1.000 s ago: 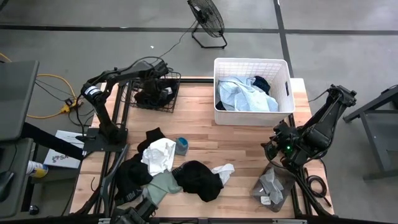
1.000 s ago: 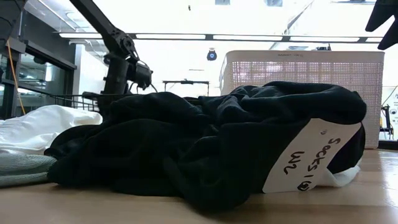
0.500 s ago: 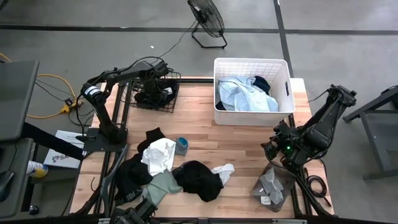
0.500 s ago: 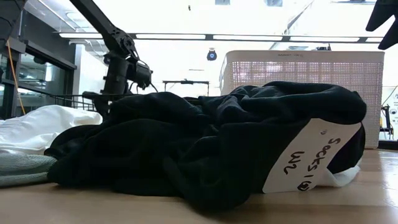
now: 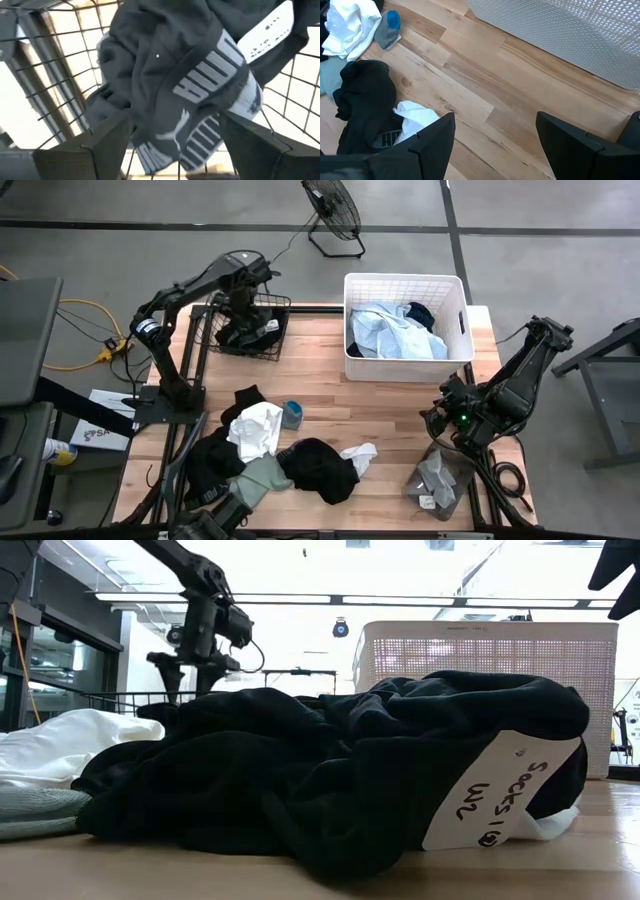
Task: Pick & Place Cloths
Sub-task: Put the top black boxer shorts into the black wire basket, then put the white boxer shorts into the black wire basket
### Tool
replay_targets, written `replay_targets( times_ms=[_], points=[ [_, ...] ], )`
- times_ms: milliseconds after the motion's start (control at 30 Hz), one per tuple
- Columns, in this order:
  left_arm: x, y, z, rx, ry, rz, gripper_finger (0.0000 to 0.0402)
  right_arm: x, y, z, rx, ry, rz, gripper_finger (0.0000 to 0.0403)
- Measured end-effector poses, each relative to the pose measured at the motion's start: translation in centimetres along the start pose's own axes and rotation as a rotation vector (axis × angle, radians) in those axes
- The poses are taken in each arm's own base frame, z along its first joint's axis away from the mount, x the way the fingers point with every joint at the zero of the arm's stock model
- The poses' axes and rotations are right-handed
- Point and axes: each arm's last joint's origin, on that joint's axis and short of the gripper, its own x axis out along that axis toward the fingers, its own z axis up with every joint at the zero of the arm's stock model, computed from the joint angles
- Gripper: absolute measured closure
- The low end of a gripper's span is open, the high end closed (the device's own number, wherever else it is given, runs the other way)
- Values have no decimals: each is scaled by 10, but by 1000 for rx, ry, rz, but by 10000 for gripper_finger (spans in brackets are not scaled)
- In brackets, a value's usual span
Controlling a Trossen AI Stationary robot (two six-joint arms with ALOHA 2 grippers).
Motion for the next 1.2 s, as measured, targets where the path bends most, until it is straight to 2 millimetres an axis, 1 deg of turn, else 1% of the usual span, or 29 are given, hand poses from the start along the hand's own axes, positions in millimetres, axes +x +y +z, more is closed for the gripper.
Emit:
replay_targets(
  times_ms=[167, 300, 500, 600, 667, 867, 1067, 1200],
  points=[
    [-25, 1, -4, 17, 3, 3, 105, 0, 0, 0, 0, 0, 0, 133],
    [-51, 0, -15, 37, -55, -28, 105, 0, 0, 0, -5, 2, 0, 133],
    [-85, -7, -54, 85, -121, -79, 105, 0, 0, 0, -9, 5, -1, 133],
    [-97, -18, -75, 164, -145, -126, 105, 0, 0, 0, -31, 6, 1, 133],
    [-104, -27, -91, 249, -153, -152, 105, 0, 0, 0, -48, 6, 1, 133],
    [-114, -58, -134, 487, -148, -214, 105, 0, 0, 0, -101, 5, 3, 133],
    [-116, -89, -172, 681, -152, -239, 105, 0, 1, 0, -134, 6, 6, 133],
    [-116, -105, -197, 793, -175, -239, 105, 0, 1, 0, -139, 6, 6, 133]
  ],
)
